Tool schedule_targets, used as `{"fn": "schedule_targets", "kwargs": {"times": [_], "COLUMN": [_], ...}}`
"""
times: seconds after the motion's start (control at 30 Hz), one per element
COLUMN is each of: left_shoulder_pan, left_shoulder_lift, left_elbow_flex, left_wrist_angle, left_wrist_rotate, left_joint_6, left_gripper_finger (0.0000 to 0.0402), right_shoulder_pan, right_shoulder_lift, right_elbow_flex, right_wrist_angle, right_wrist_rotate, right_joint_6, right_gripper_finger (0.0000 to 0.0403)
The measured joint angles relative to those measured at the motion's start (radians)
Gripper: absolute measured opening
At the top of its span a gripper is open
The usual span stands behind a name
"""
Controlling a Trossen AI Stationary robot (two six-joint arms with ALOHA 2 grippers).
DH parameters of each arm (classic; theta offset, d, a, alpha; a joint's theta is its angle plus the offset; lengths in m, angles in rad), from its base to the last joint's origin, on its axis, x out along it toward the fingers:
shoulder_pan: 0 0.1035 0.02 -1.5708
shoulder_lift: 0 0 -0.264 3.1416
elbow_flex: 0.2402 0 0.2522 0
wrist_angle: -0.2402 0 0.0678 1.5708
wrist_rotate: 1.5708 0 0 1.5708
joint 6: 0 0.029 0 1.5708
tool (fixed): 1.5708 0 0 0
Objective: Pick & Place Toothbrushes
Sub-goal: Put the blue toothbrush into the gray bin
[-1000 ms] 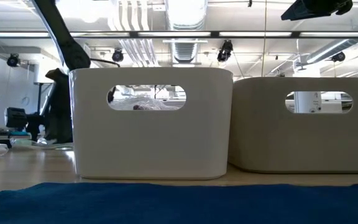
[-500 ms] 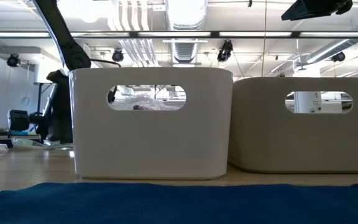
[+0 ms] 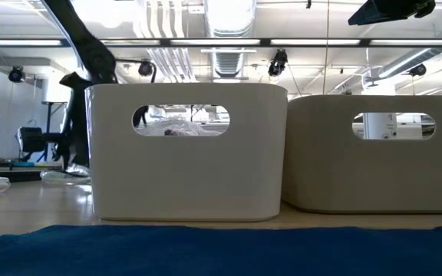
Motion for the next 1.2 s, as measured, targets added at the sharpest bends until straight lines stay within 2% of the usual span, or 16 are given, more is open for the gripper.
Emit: {"fn": "schedule_targets", "kwargs": {"times": [0.2,0.43,0.67,0.8,0.9,0.97,1.1,1.2], "left_shoulder_pan": [-0.079,-0.247,-0.469,-0.611,-0.707,-0.757,-0.823,-0.838], "left_shoulder_lift": [-0.061,-0.173,-0.285,-0.310,-0.311,-0.308,-0.291,-0.268], "left_elbow_flex": [0.061,0.131,0.219,0.269,0.293,0.295,0.295,0.290], "left_wrist_angle": [-0.115,-0.204,-0.203,-0.126,-0.015,0.091,0.328,0.513], "left_wrist_rotate": [0.000,-0.010,-0.136,-0.225,-0.286,-0.328,-0.398,-0.404], "left_joint_6": [-0.060,-0.186,-0.294,-0.305,-0.228,-0.125,0.103,0.277], "left_gripper_finger": [0.0026,0.0026,0.0026,0.0026,0.0026,0.0026,0.0026,0.0026], "right_shoulder_pan": [0.000,0.000,0.000,0.000,0.000,0.000,0.000,0.000], "right_shoulder_lift": [0.000,0.000,0.000,-0.001,0.007,0.019,0.057,0.091], "right_elbow_flex": [0.000,0.000,0.000,0.000,0.000,-0.006,-0.020,-0.021], "right_wrist_angle": [0.000,0.000,0.004,0.006,0.007,0.008,0.008,0.020], "right_wrist_rotate": [0.000,0.000,-0.012,-0.113,-0.207,-0.250,-0.292,-0.318], "right_joint_6": [0.000,0.020,0.118,0.205,0.249,0.289,0.355,0.396], "right_gripper_finger": [0.0134,0.0139,0.0162,0.0173,0.0179,0.0182,0.0187,0.0186]}}
